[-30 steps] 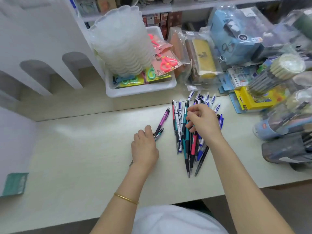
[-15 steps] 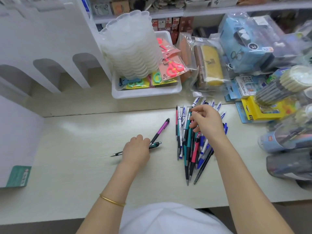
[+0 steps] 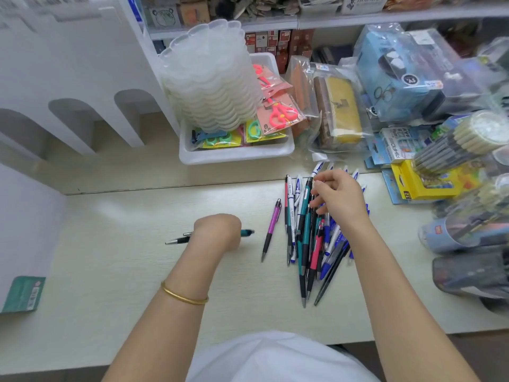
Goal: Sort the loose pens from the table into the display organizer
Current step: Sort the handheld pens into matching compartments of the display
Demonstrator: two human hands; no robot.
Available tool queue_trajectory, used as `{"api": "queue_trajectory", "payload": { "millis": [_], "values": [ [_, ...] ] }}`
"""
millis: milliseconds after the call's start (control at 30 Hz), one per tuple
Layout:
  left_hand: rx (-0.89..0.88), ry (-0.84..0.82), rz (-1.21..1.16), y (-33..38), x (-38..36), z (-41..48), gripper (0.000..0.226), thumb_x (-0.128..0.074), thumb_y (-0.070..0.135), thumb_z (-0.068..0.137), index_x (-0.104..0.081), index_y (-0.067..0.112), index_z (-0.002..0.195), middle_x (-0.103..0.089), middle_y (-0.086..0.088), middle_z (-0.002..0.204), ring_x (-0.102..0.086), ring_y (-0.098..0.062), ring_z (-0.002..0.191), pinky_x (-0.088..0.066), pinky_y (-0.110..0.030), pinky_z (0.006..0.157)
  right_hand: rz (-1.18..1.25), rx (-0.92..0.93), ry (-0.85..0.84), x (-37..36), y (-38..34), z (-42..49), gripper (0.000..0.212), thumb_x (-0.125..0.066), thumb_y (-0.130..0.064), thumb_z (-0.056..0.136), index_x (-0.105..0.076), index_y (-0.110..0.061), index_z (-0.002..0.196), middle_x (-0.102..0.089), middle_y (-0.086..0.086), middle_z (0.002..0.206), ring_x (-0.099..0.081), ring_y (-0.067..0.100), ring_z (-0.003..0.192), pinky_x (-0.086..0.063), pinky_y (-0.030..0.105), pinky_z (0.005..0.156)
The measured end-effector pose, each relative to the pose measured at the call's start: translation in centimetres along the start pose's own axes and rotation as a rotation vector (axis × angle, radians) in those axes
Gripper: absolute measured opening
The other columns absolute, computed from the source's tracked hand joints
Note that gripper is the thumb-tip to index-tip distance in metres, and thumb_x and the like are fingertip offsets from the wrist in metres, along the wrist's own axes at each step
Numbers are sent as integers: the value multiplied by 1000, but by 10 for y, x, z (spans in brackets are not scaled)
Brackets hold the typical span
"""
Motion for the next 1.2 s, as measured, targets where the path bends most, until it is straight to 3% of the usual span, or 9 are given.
{"api": "queue_trajectory", "payload": {
  "millis": [100,167,300,467,633,833,933,1200],
  "values": [
    [7,274,-476,9,10,11,23,-37,2,94,-43,4,116,-58,-16,109,-56,-36,105,-41,-37,78,18,-13,6,2,4,0,14,-48,-6,95,-57,-14,101,-63,7,89,-62,16,62,-50,24,51],
    [-21,319,-815,29,6,19,22,-43,11,98,-41,0,116,-58,-21,114,-57,-37,102,-39,-34,73,32,-20,5,2,6,-1,14,-48,-5,95,-57,-14,100,-63,7,88,-62,16,62,-50,24,50],
    [-38,396,-1030,59,0,30,41,-57,33,96,-45,-2,113,-57,-19,112,-58,-33,97,-37,-30,66,48,-13,31,9,9,-3,16,-48,-6,95,-55,-20,91,-62,7,85,-61,15,59,-50,26,50],
    [-58,468,-964,79,11,41,42,-61,32,94,-45,-1,115,-50,-19,116,-56,-35,100,-43,-35,76,44,-37,63,18,19,-2,11,-49,-6,95,-57,-11,100,-63,9,85,-60,13,56,-51,26,49],
    [-28,534,-839,73,20,51,31,-55,21,95,-49,-2,116,-53,-20,116,-53,-37,107,-45,-43,86,73,-70,78,25,28,1,14,-47,-4,95,-56,-16,93,-61,8,84,-60,18,59,-47,25,48],
    [-72,502,-823,87,19,53,59,-55,52,91,-47,5,126,-45,-14,124,-44,-30,117,-43,-39,94,61,-73,74,26,30,5,11,-48,-7,95,-56,-13,98,-62,6,84,-60,15,57,-49,27,51],
    [-51,535,-755,91,22,54,69,-58,57,88,-44,4,129,-43,-13,128,-41,-29,121,-42,-38,95,58,-69,68,25,29,6,11,-48,-7,96,-56,-14,98,-62,6,84,-60,15,57,-49,27,50],
    [-63,604,-633,88,25,53,47,-52,38,96,-45,0,124,-44,-17,126,-44,-31,114,-42,-36,87,55,-64,53,23,29,8,11,-49,-7,95,-56,-15,97,-63,6,83,-59,11,55,-49,25,49]
  ]
}}
Point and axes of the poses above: each hand's wrist, its own z-axis towards the middle knuckle, its own x-axis out of the back of the hand, y = z × x, the point moved 7 cm from there along z, towards the middle knuckle
